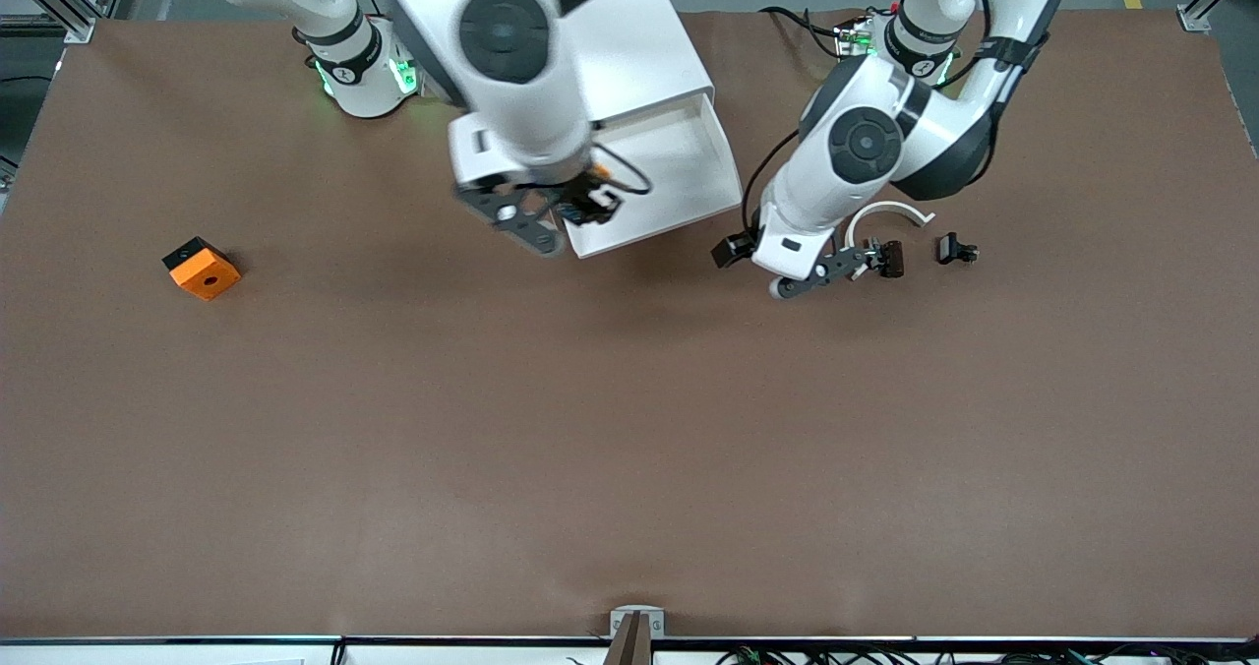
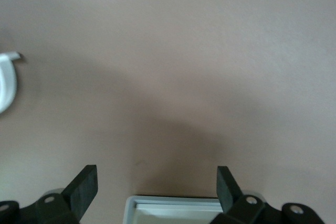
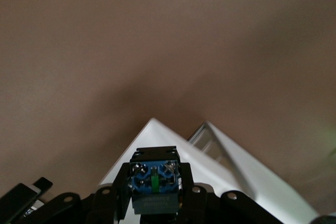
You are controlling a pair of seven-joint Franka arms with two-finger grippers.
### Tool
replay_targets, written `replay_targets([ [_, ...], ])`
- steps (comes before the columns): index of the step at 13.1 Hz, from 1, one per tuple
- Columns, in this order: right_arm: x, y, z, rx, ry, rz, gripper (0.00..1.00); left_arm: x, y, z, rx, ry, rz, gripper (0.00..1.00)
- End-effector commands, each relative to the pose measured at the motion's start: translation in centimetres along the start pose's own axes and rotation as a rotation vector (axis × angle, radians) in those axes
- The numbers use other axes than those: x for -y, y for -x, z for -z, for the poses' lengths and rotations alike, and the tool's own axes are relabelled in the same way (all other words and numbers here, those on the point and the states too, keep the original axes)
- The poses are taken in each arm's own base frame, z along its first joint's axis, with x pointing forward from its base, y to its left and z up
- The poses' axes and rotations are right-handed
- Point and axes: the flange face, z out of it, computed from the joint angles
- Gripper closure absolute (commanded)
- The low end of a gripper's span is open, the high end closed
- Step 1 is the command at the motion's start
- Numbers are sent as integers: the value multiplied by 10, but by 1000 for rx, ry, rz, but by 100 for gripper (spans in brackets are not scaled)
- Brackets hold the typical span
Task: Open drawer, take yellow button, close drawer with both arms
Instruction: 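Lift the button out with the right gripper while the left gripper reaches the drawer, then push the drawer shut with the left gripper while the right gripper carries the button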
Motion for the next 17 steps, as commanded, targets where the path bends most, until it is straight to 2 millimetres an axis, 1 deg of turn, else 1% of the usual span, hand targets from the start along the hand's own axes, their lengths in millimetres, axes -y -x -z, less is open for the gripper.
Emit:
replay_targets([
  [1,-55,-81,11,27,-14,94,100,-17,22,-14,-4,9,22,0],
  [3,-95,-145,16,8,-26,119,100,-27,43,-23,0,4,19,0],
  [4,-109,-166,12,-13,-9,164,100,-32,56,-25,2,-1,22,0],
  [5,-125,-190,5,-31,0,200,100,-36,67,-27,2,-5,28,0],
  [6,-142,-212,-4,-36,-6,213,100,-40,81,-30,5,-11,29,0],
  [9,-188,-267,-30,-60,-23,277,100,-48,121,-42,25,-31,19,0],
  [10,-208,-286,-43,-62,-25,299,100,-49,131,-45,32,-38,22,0],
  [11,-236,-309,-59,-74,-28,326,100,-51,142,-47,38,-41,38,0],
  [12,-256,-324,-72,-82,-31,373,100,-52,156,-51,61,-47,50,0],
  [14,-298,-349,-90,-73,-32,406,100,-54,176,-61,104,-59,49,0],
  [15,-311,-354,-98,-67,-31,415,100,-54,180,-63,121,-62,64,0],
  [17,-332,-364,-113,-75,-36,411,100,-56,192,-75,162,-78,98,0],
])
